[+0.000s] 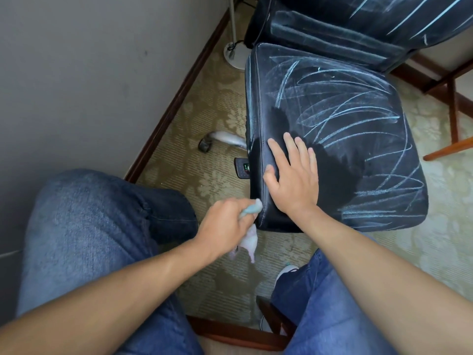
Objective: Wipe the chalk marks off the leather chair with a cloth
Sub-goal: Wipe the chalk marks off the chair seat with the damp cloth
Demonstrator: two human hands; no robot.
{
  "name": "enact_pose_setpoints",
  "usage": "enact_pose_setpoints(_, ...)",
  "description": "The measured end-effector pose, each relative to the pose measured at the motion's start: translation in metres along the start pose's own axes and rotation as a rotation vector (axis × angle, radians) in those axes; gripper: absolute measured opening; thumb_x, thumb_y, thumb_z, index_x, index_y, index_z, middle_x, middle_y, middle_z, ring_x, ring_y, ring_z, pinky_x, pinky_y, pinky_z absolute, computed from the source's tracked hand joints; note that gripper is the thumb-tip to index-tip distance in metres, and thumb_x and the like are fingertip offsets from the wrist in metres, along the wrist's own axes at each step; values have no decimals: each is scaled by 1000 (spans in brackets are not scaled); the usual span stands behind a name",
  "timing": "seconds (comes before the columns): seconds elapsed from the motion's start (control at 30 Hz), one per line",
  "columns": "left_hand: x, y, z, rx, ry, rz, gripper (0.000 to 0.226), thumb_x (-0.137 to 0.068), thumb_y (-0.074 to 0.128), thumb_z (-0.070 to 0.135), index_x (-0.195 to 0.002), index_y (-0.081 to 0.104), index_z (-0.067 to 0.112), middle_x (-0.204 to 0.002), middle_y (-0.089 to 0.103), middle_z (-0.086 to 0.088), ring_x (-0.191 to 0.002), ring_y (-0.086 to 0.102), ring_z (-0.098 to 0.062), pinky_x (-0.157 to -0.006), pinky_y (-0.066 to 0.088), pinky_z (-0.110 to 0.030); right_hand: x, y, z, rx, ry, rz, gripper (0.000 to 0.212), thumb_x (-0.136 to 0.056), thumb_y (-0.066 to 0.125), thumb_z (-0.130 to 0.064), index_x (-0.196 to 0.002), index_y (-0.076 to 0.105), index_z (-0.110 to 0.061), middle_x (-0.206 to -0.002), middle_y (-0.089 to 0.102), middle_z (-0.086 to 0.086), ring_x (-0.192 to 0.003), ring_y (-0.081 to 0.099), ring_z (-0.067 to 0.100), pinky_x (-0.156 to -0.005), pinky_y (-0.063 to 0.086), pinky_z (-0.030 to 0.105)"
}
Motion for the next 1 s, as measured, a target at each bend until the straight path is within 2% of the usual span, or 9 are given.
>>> enact_pose_setpoints(0.1,-7,-5,7,-88,-10,-39,14,-101,61,23,-97,74,28,-81,72,3,-70,68,-17,-65,57,-37,7,-1,9,-13,-41,11,58,-98,36,-39,-155,37,-31,-166,26,3,-153,19,27,-125,13,51)
enact_pose_setpoints(0.23,-39,-36,10,87,-115,291,21,-98,64,25,-116,75,31,-94,75,4,-90,70,-19,-83,57,-38,11,0,13,-28,-50,31,57,-98,38,-39,-154,39,-30,-165,27,3,-153,20,26,-125,14,50)
enact_pose_setpoints(0.43,-20,5,14,133,-66,222,45,-98,56,24,-143,62,29,-123,66,-4,-104,65,-21,-95,55,-43,3,1,4,-36,-9,39,57,-98,37,-41,-153,40,-31,-165,29,3,-153,22,26,-124,15,51)
enact_pose_setpoints(0.5,-6,10,8,147,-78,230,44,-101,57,17,-144,62,25,-125,65,-5,-104,65,-20,-93,56,-34,0,1,-2,-36,16,52,56,-97,38,-40,-152,42,-30,-164,31,4,-152,24,27,-123,16,52)
enact_pose_setpoints(0.57,10,12,11,175,-80,259,42,-102,57,8,-143,64,17,-122,65,-7,-93,63,-12,-80,51,-11,-5,2,-8,-30,43,76,55,-97,39,-40,-151,44,-30,-162,34,5,-151,27,28,-123,18,52)
enact_pose_setpoints(0.63,23,20,10,211,-112,292,38,-103,57,7,-140,66,15,-117,66,-6,-87,63,-8,-74,48,-6,-11,2,-14,-28,71,93,55,-97,39,-40,-151,45,-30,-161,36,5,-150,28,28,-123,18,51)
enact_pose_setpoints(0.73,28,20,5,301,-232,331,26,-106,58,21,-127,74,24,-87,73,1,-77,69,-11,-76,58,-27,-18,4,-22,-18,106,85,55,-98,38,-41,-152,43,-31,-162,35,5,-151,27,28,-123,18,51)
enact_pose_setpoints(0.8,26,12,4,397,-295,336,21,-106,59,28,-115,78,25,-71,73,1,-66,69,-7,-65,56,-23,-22,4,-25,-13,117,72,56,-98,36,-42,-153,41,-32,-162,34,5,-151,25,28,-123,17,52)
enact_pose_setpoints(1.0,18,0,-11,501,-530,233,15,-95,70,24,-85,79,20,-64,67,-5,-62,58,-16,-62,52,-37,-23,3,-25,-12,114,63,56,-98,37,-41,-153,41,-32,-163,32,5,-152,24,27,-124,16,51)
Point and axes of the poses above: each hand's wrist, its own x-axis away from the middle knuckle, its own y-axis out of the palm, z = x × y, the point moved 3 cm from there along -x, towards the middle knuckle
